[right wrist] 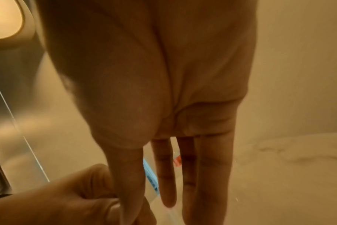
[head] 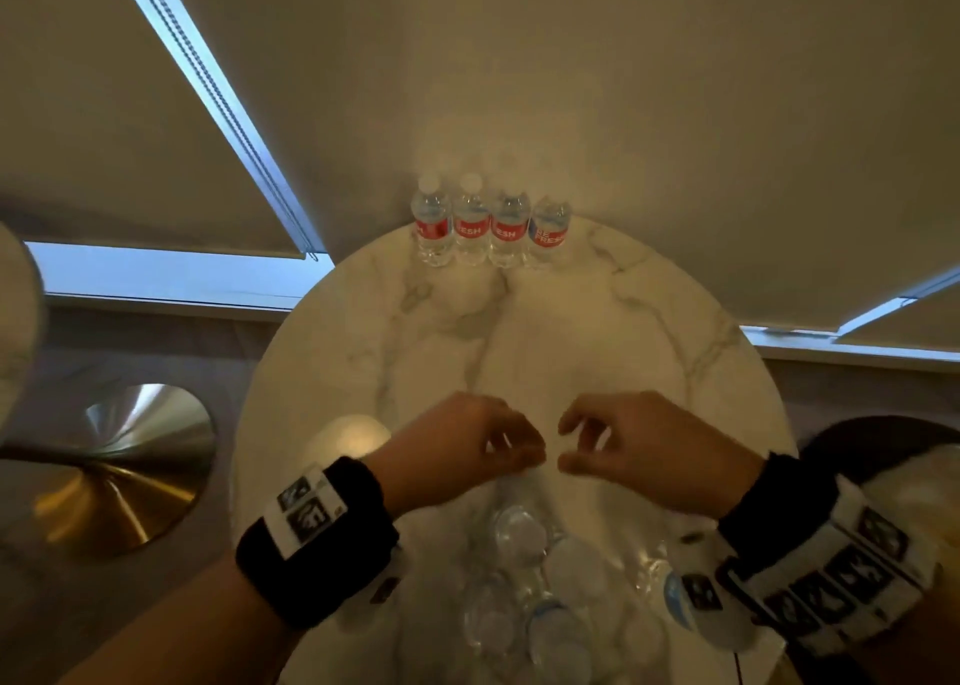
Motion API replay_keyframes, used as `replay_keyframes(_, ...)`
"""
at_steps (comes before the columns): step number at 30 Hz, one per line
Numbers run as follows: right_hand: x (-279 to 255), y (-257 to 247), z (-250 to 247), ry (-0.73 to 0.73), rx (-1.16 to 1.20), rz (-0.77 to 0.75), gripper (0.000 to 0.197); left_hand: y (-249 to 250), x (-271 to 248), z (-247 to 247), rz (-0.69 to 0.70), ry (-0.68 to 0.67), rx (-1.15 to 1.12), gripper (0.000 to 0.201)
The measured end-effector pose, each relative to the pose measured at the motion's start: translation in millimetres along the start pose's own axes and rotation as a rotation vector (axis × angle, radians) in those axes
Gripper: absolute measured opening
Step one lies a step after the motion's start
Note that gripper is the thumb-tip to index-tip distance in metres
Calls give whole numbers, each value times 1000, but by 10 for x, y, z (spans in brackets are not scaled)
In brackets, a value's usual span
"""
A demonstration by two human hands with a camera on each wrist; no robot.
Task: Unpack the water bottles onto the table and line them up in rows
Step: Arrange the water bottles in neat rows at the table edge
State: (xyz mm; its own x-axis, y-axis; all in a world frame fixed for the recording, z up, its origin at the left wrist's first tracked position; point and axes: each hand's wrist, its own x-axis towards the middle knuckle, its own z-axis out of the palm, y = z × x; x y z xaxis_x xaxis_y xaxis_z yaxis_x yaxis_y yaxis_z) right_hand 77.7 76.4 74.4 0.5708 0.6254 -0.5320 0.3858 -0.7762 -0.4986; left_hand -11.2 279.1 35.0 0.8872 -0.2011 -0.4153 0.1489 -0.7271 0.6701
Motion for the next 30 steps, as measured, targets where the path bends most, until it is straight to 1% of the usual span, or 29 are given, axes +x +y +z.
replay_keyframes(3, -305, 44, 304, -166, -105, -38, 41, -1, -244, 256, 11, -127, -10, 35)
replay_keyframes(6, -456, 91, 542, -251, -134, -67, 49, -28, -351, 438, 40, -175, -9, 45)
replay_keyframes(7, -486, 98, 619, -255, -147, -74, 49, -37, -362, 486, 48, -177, -1, 49)
replay_keyframes(9, -521, 96, 769, -227, -172, -82, 42, -39, -361, 562, 61, -174, 46, 50)
replay_keyframes(11, -518, 88, 846, -170, -185, -88, 31, -26, -328, 595, 62, -165, 86, 45)
replay_keyframes(13, -435, 86, 796, -128, -188, -67, 26, -41, -269, 530, 39, -137, 93, 42)
replay_keyframes(17, -3, 72, 506, -45, -198, -3, 28, -255, -27, 109, -26, 16, 106, 40)
replay_keyframes(22, 891, -82, 61, 72, -212, 2, 28, -614, 439, -639, -117, 201, 105, 39)
replay_keyframes(27, 1797, -331, -387, 177, -233, -53, 25, -922, 868, -1268, -163, 310, 161, 32)
replay_keyframes(29, 2076, -424, -534, 203, -257, -88, 22, -1000, 1003, -1433, -160, 326, 169, 32)
replay_keyframes(30, 2195, -466, -601, 211, -267, -94, 21, -1025, 1068, -1498, -159, 322, 176, 35)
